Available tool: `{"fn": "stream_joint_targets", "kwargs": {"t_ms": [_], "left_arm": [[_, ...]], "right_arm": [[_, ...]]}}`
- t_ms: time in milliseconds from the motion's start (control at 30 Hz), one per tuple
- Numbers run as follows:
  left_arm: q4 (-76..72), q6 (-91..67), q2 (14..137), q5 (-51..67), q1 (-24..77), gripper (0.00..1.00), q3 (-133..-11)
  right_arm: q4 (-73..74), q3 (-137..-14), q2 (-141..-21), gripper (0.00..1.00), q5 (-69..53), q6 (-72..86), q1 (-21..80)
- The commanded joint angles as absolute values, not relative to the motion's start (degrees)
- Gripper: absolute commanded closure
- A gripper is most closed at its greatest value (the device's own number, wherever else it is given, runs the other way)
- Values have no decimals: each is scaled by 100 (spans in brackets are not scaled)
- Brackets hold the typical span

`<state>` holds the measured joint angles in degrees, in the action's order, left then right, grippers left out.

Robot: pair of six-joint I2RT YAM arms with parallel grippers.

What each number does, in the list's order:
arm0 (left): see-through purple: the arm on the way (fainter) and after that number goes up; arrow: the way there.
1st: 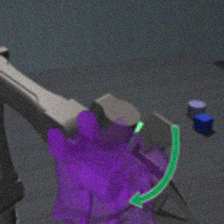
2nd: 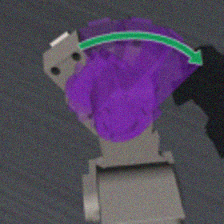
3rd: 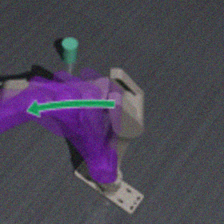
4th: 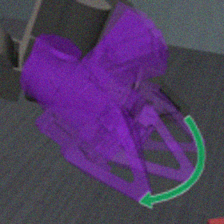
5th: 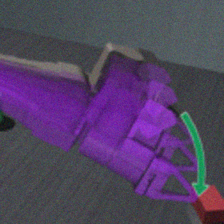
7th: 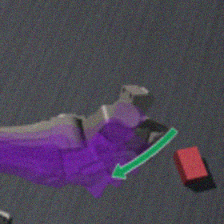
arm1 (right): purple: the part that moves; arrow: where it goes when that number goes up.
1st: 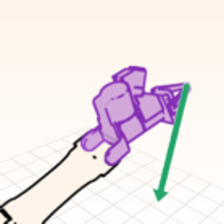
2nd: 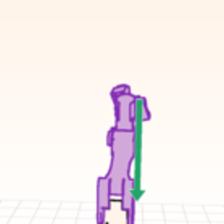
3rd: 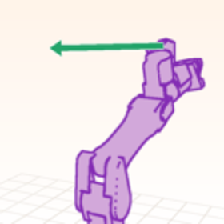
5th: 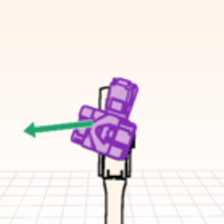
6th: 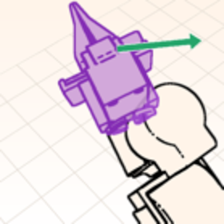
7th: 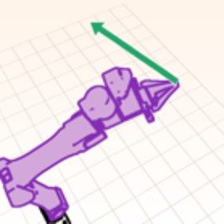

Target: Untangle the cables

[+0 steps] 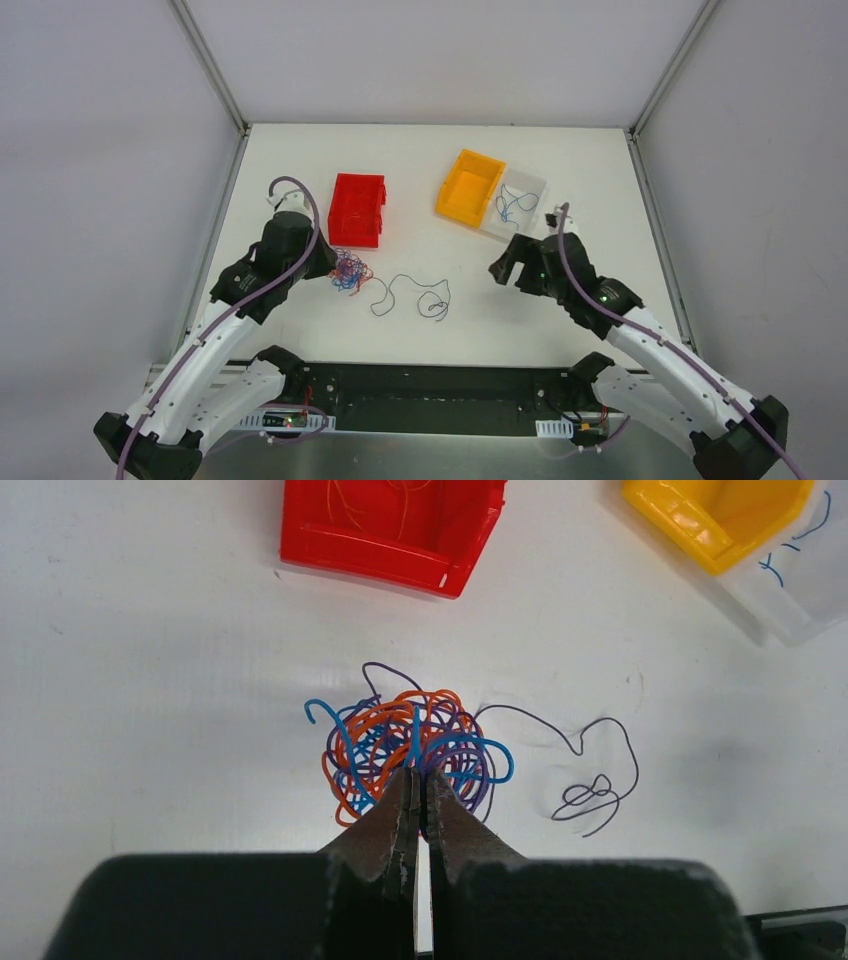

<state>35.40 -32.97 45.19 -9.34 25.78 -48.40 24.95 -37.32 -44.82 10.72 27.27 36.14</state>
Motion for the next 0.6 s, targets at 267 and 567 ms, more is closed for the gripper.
{"fn": "stream_joint_targets", "kwargs": {"t_ms": [267,567], "left_arm": [[3296,-2953,3971,-526,2531,100,-5192],[3297,-3016,3942,-191,2531,100,-5463]], "right_arm": [[290,-5206,-7395,6,61,1845,5581],[-804,-6158,-9325,10,-236,1259,6197]]}}
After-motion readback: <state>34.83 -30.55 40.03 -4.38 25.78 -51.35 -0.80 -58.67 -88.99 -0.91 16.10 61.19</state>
